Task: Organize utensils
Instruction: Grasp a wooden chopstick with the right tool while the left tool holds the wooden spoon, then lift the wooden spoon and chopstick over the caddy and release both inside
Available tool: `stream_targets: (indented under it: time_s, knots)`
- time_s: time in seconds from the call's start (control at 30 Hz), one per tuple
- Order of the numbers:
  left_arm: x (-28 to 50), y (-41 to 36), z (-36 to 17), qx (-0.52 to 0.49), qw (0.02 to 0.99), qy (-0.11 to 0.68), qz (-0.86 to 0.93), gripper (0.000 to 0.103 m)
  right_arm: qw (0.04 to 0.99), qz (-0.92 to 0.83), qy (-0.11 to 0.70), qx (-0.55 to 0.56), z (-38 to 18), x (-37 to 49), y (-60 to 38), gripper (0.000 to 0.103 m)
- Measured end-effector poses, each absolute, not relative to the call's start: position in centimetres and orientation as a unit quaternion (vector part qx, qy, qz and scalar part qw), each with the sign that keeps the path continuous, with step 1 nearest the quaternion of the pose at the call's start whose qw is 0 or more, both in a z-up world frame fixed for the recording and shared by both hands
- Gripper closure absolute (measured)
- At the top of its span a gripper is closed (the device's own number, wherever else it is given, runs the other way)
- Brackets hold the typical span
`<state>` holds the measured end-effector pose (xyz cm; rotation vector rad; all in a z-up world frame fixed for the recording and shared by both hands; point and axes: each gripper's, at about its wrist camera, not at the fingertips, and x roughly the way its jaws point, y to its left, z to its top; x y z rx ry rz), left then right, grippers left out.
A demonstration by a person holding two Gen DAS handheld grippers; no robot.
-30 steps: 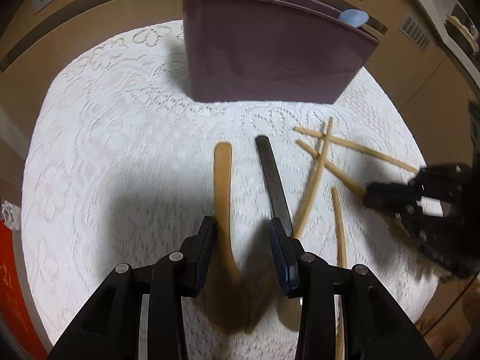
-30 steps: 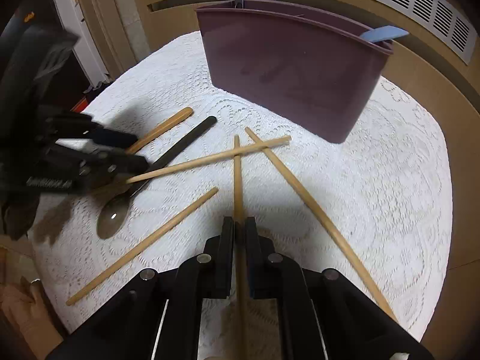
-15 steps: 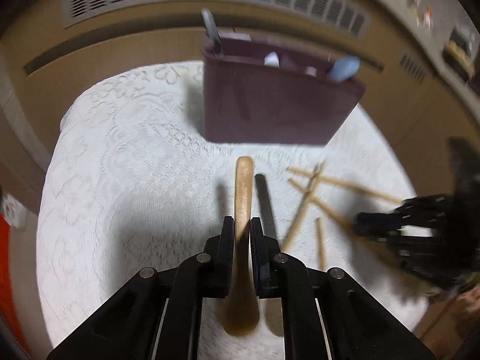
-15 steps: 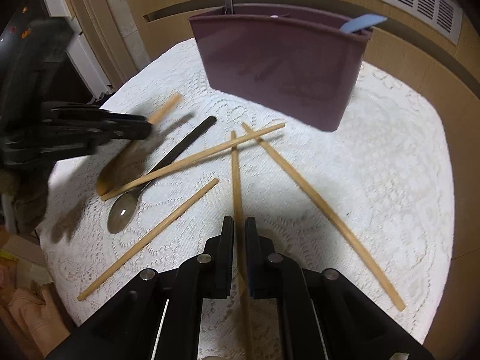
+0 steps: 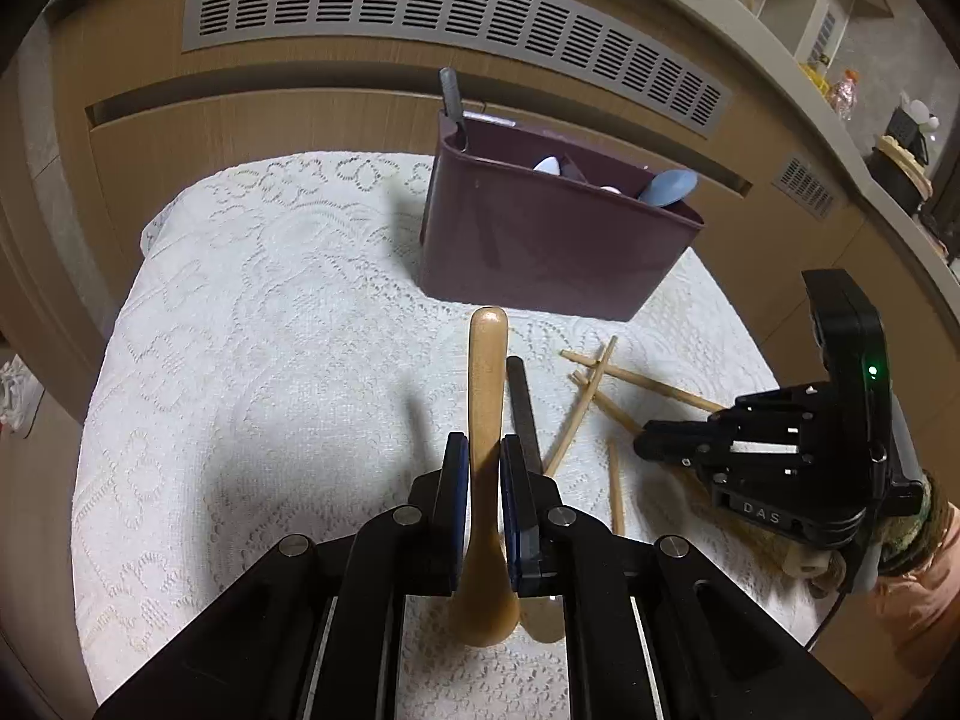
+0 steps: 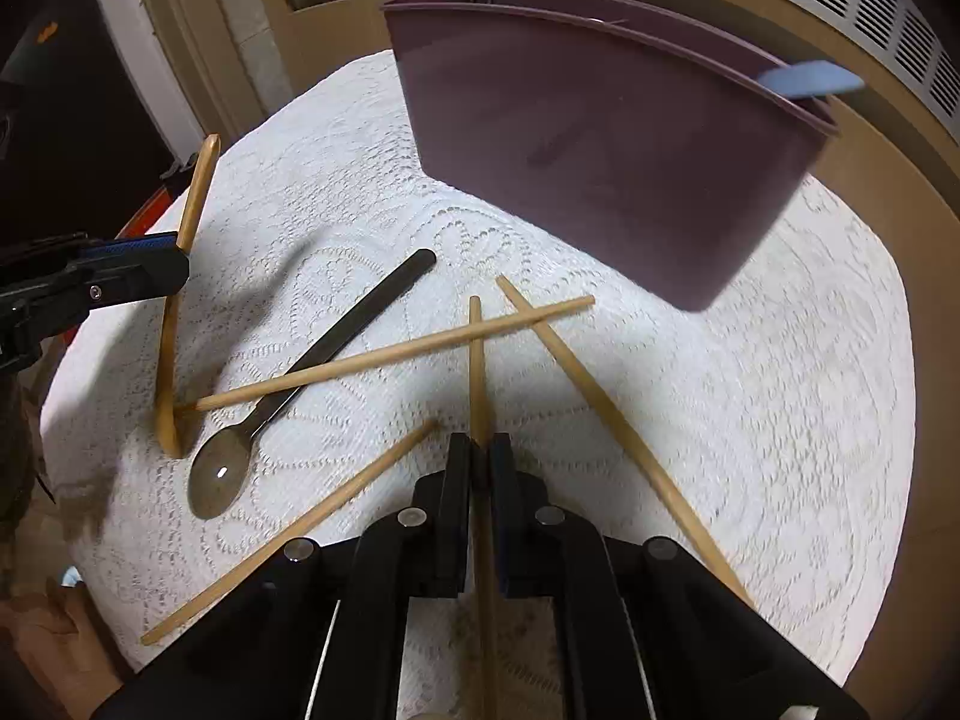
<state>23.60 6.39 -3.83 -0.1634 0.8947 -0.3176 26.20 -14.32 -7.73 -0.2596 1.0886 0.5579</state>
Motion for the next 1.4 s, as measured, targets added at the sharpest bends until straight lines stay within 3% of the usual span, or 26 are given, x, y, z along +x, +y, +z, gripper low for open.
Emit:
stream_targets:
  time_s: [0.47,0.9,1.17,1.4]
  knots:
    - [19.2,6.0,1.3,-0.084,0.912,0.364,-0.168,0.092,0.871,0.246,0.424,-0.021,0.3,19.7,-19.8,0.096]
    - [17.3,4.8,14.3,-0.057,0.954,0.212,-0.204,0.092,0.935,0.253,0.249,0.007,12.9,18.1,-19.7,0.096]
    - [19.7,5.0,21.1,-0.039,0.970,0.141,-0.192,0.092,0.968,0.211,0.132,-0.028,21.8,18.3,-19.2,0.096]
    - [24.1,5.6,23.4,-0.045,0.972,0.126,-0.192,0.092,0.976,0.191,0.099,-0.039,25.1,20.9,-18.9,0.096]
